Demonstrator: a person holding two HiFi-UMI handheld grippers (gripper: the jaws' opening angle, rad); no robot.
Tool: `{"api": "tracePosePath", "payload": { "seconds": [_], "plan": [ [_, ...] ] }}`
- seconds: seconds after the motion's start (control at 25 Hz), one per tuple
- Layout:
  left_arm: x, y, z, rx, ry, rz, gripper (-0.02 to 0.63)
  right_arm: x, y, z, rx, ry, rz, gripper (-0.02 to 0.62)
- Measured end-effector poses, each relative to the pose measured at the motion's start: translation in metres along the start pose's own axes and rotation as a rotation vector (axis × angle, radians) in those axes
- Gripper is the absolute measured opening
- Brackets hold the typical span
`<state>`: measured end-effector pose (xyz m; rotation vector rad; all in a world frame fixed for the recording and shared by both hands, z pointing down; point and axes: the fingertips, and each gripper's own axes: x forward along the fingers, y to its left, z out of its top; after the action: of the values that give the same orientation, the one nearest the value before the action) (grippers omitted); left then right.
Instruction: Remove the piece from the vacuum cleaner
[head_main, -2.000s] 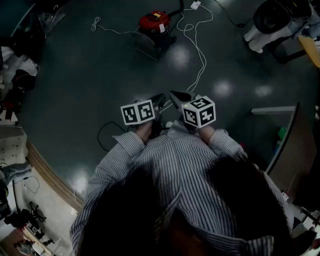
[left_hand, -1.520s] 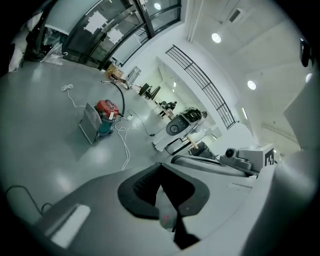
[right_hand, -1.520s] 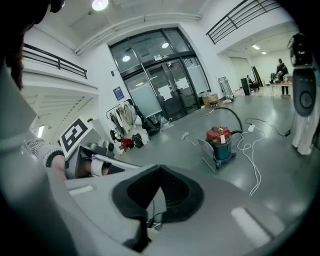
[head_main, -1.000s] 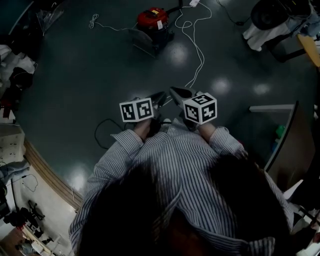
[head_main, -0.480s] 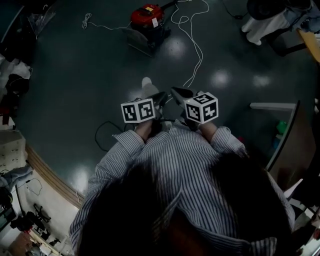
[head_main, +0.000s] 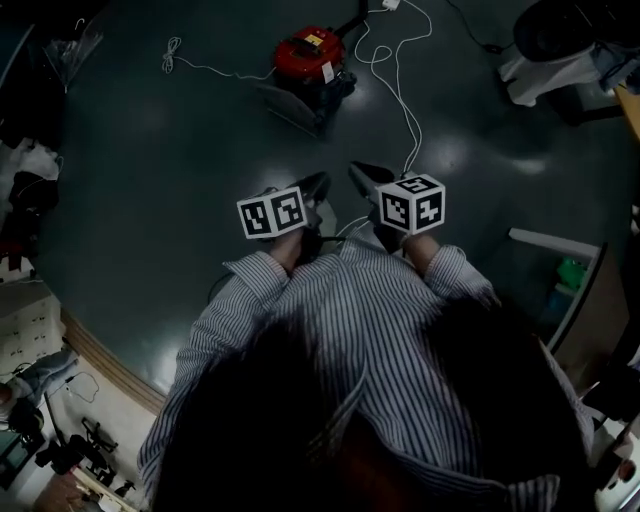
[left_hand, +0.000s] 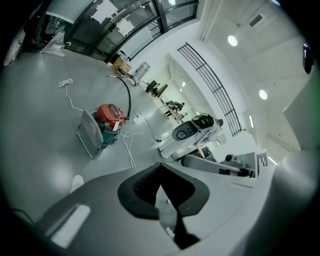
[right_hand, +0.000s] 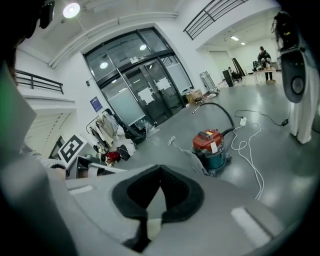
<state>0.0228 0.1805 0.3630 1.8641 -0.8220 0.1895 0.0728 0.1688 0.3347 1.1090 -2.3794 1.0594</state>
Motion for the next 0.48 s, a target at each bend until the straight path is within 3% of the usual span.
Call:
{"api": "tracePosePath", "payload": {
  "seconds": [0.24, 0.36, 0.48],
  "plan": [
    [0.026, 0.034, 0.099, 0.081, 0.073, -0.019, 0.006, 0.077, -0.020, 0.075, 0.034, 0.007, -0.024, 0.002],
    [0.039, 0.044, 0.122, 0.131, 0.096, -0.015, 0.006, 0.099, -0.032, 0.096, 0.030, 0.007, -0.040, 0.002],
    [0.047, 0.056, 0.128, 0.120, 0.114, -0.011, 0.006, 0.113, -0.038, 0.097, 0.045, 0.028, -0.051, 0.002]
  ]
}}
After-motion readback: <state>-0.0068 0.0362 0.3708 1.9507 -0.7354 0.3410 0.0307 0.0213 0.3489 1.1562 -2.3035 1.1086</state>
